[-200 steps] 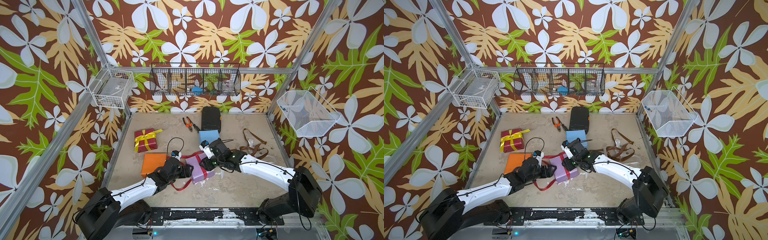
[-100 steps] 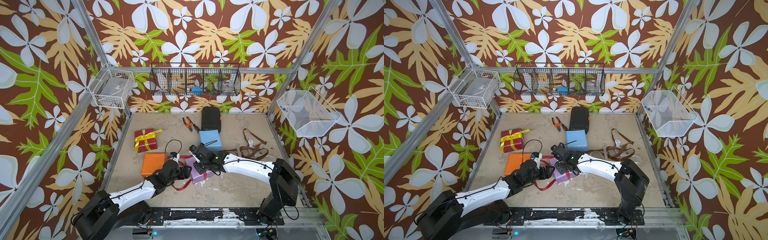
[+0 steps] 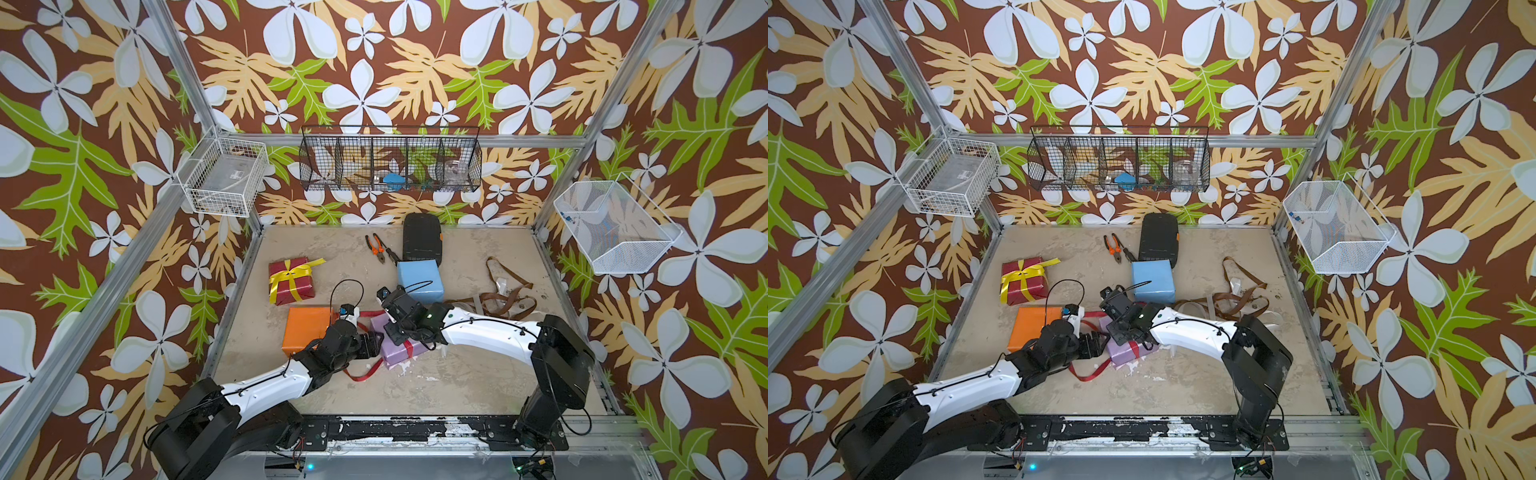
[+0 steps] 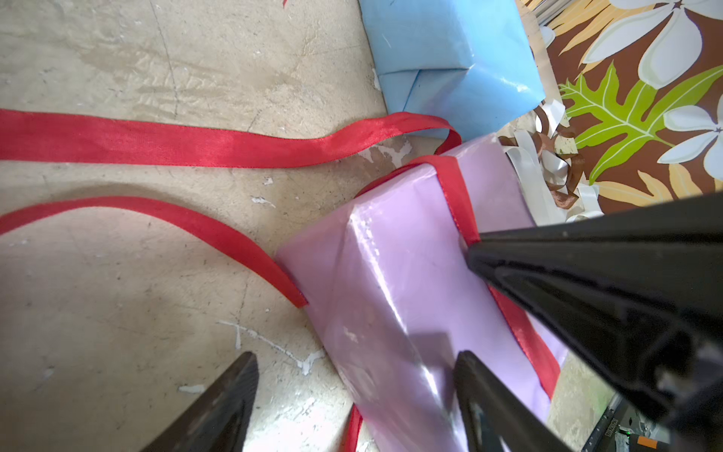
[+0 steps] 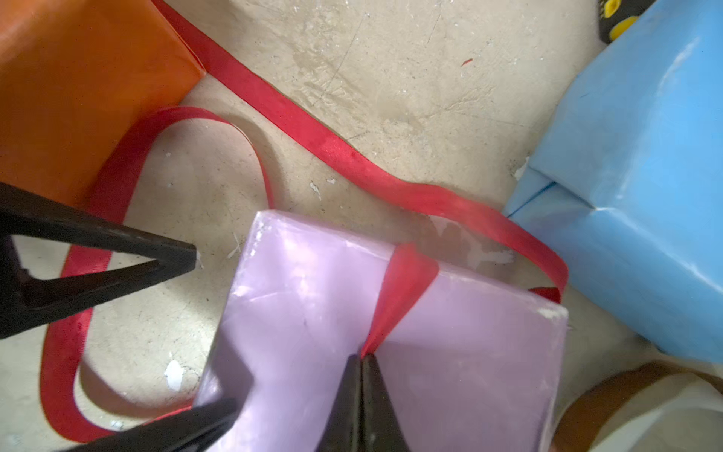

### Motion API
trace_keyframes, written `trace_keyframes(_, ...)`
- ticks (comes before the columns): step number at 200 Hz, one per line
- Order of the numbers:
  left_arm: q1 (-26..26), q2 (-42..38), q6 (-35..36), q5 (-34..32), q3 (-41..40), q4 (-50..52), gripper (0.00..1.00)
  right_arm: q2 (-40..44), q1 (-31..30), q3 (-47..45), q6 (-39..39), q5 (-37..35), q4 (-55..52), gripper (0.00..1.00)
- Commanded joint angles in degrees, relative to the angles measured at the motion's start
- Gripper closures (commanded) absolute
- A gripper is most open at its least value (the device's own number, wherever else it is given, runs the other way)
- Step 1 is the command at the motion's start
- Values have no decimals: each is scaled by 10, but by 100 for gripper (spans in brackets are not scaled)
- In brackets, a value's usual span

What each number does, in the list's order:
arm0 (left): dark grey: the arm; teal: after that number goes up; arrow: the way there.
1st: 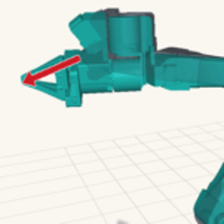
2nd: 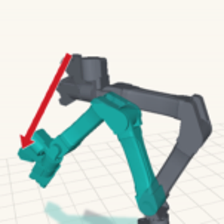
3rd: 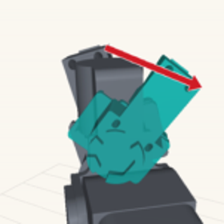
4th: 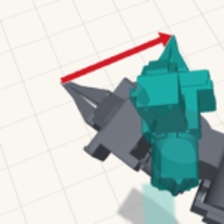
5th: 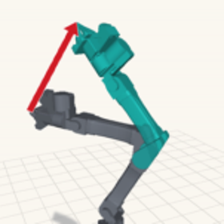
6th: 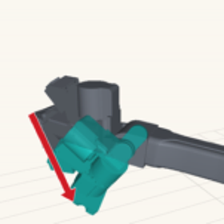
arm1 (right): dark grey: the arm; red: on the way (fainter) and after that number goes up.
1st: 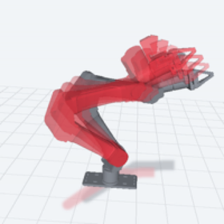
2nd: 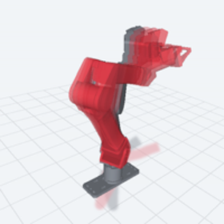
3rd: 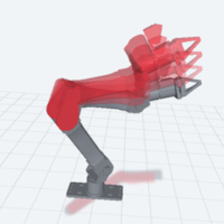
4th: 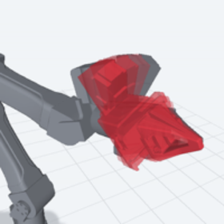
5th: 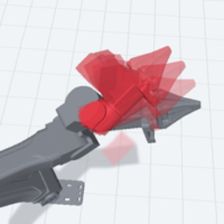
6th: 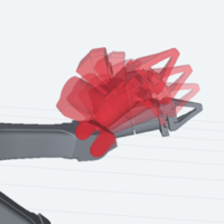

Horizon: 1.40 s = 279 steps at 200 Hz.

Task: Untie the ribbon bows on the gift boxes
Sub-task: Pull the ribbon from the gift box.

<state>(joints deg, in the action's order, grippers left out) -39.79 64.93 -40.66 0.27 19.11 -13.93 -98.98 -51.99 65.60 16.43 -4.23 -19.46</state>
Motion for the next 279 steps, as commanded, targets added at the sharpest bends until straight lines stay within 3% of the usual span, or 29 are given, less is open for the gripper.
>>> trace_keyframes(1, 1, 0, 10, 0, 7, 9, 18, 18, 46, -48, 15, 144, -38, 100)
trace_keyframes(35, 1, 12, 12, -2, 13, 12, 18, 54, 95, -119, 56, 401, 105, 100)
trace_keyframes(73, 1, 40, 13, 2, 25, 13, 18, 48, 116, -144, 80, 486, 159, 100)
trace_keyframes(79, 1, 44, 13, 2, 25, 12, 18, 48, 120, -150, 85, 490, 165, 100)
trace_keyframes(92, 1, 51, 12, 1, 25, 12, 18, 50, 129, -163, 90, 503, 177, 86)
trace_keyframes(108, 1, 58, 10, 2, 24, 11, 18, 55, 136, -179, 96, 524, 196, 76)
trace_keyframes(141, 1, 65, 9, 5, 24, 9, 18, 45, 139, -205, 126, 565, 262, 73)
trace_keyframes(214, 1, 58, 10, 2, 20, 18, 18, 21, 153, -216, 224, 642, 443, 81)
trace_keyframes(279, 1, 48, 13, -1, 17, 27, 17, 8, 169, -225, 275, 656, 517, 100)
